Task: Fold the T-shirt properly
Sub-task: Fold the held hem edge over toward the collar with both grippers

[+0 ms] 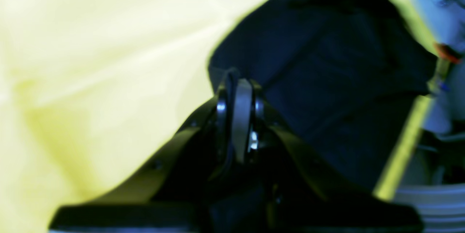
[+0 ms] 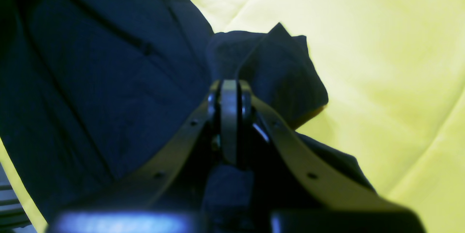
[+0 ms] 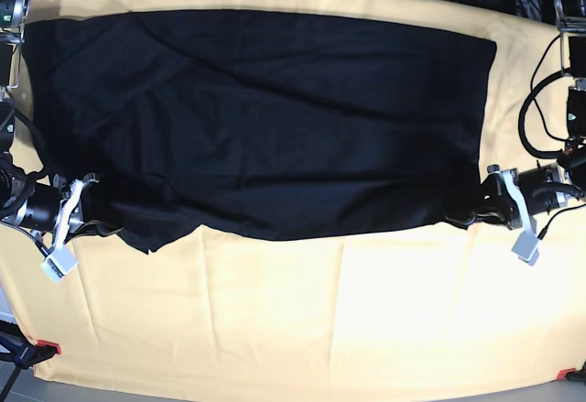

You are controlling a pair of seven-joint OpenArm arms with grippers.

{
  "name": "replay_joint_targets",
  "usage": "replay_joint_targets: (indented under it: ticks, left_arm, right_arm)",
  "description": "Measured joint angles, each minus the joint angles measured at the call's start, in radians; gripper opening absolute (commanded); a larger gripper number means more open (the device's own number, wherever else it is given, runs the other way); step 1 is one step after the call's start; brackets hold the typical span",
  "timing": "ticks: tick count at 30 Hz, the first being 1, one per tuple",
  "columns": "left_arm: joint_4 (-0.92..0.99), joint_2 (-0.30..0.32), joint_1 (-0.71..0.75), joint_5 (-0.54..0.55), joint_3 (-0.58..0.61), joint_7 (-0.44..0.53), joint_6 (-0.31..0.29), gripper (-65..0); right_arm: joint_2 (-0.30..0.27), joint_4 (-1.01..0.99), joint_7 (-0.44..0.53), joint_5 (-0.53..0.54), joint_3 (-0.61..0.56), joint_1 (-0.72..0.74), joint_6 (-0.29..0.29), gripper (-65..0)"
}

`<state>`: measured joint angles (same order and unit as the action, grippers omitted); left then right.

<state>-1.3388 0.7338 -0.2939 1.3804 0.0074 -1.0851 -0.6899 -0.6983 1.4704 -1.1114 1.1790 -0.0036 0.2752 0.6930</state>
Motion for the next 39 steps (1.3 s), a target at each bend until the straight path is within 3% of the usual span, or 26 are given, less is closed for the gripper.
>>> replay_joint_targets:
  ticks: [4,9,15,17,19,22,28,35,39]
  left_arm:
    - [-0.016,0.021,0.003,0.026,0.001,-0.063,0.0,-65.0]
    - [-0.016,0.067,0.002,0.017,0.001,-0.003,0.0,-65.0]
    - [-0.02,0.053,0.003,0.011,0.001,-0.034,0.0,-65.0]
    - [-0.036,0.055,0.004,0.013,0.001,-0.052,0.0,-65.0]
    - [-0.06,0.059,0.003,0.083,0.001,-0.137,0.0,-65.0]
    - [-0.1,0.061,0.005,0.078,0.001,-0.216,0.0,-65.0]
    - [-0.146,0.088,0.023,0.079,0.001,-0.233,0.0,-65.0]
    - [-0.147,0.173,0.022,0.08,0.003,-0.244,0.0,-65.0]
    - [-0.147,0.181,0.024,0.08,0.004,-0.252,0.0,-65.0]
  right_arm:
    - [0.001,0.0,-0.015,0.0,0.015,-0.026,0.0,-65.0]
    - [-0.006,0.0,-0.023,0.052,0.148,-0.054,0.0,-65.0]
    - [-0.005,0.0,-0.162,0.172,0.228,-0.101,0.0,-65.0]
    - [-0.005,0.002,-0.166,0.177,0.237,-0.122,0.0,-65.0]
    - [-0.005,0.003,-0.166,0.184,0.242,-0.144,0.0,-65.0]
    - [-0.005,0.004,-0.166,0.183,0.242,-0.176,0.0,-65.0]
    - [-0.003,0.004,-0.2,0.183,0.242,-0.197,0.0,-65.0]
    - [-0.02,0.004,-0.216,0.184,0.242,-0.197,0.0,-65.0]
    - [-0.022,0.004,-0.27,0.266,0.242,-0.198,0.0,-65.0]
